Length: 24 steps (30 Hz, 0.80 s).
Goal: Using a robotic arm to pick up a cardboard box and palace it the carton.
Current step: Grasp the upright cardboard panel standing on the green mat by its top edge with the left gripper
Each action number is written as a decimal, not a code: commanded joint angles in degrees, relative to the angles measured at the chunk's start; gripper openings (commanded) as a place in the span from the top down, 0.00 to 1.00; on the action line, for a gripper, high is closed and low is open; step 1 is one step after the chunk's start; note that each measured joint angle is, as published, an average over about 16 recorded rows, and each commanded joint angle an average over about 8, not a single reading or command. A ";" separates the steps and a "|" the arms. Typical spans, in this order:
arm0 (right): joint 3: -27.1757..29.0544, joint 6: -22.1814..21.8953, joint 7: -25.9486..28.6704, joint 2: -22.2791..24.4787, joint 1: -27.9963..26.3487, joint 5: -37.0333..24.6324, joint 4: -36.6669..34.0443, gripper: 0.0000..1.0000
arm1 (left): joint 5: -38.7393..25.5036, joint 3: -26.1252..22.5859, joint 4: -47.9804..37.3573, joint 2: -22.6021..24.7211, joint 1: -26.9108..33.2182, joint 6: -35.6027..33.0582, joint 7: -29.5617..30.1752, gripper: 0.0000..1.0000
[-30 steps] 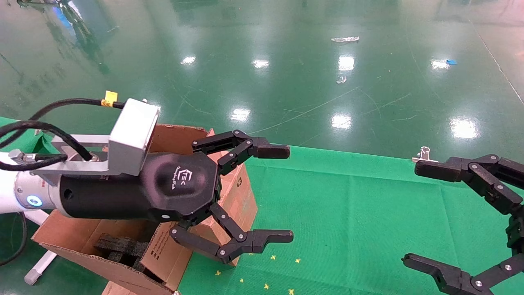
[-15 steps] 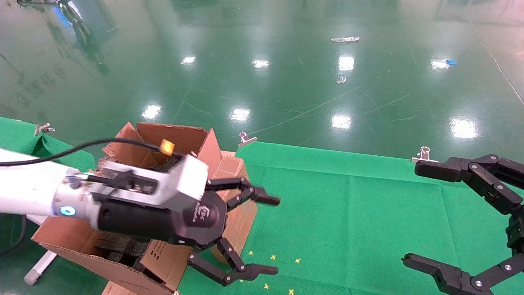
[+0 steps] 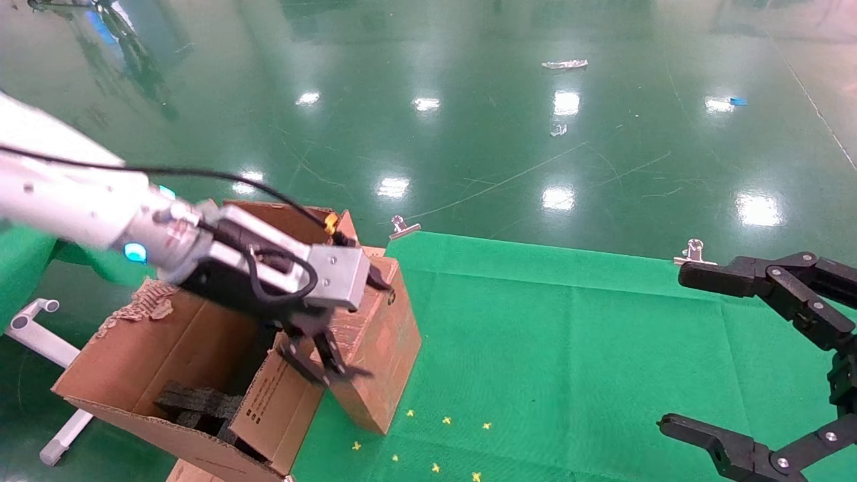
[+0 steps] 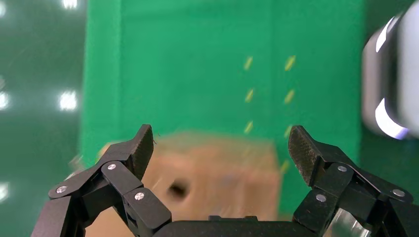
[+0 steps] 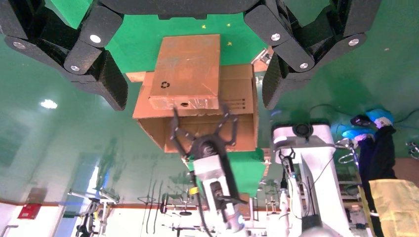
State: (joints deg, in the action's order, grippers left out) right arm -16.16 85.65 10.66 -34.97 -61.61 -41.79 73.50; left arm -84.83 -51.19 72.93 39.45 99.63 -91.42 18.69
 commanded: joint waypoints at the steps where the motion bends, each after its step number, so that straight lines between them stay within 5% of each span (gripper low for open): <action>1: -0.01 0.00 0.00 0.00 0.00 0.01 0.00 0.00 | -2.35 -3.78 0.46 0.25 4.42 0.01 0.20 0.00; 11: -0.05 -0.02 -0.03 0.02 -0.01 0.03 0.00 0.00 | -4.69 -20.66 -10.90 7.01 14.89 -0.07 -1.02 0.00; 24: -0.10 -0.05 -0.05 0.04 -0.02 0.07 0.00 0.00 | 4.21 -35.47 -24.81 14.39 21.30 0.28 -9.68 0.00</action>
State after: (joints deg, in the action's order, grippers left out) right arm -16.26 85.61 10.61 -34.93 -61.63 -41.72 73.50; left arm -80.11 -85.89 47.60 53.32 120.69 -91.13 10.21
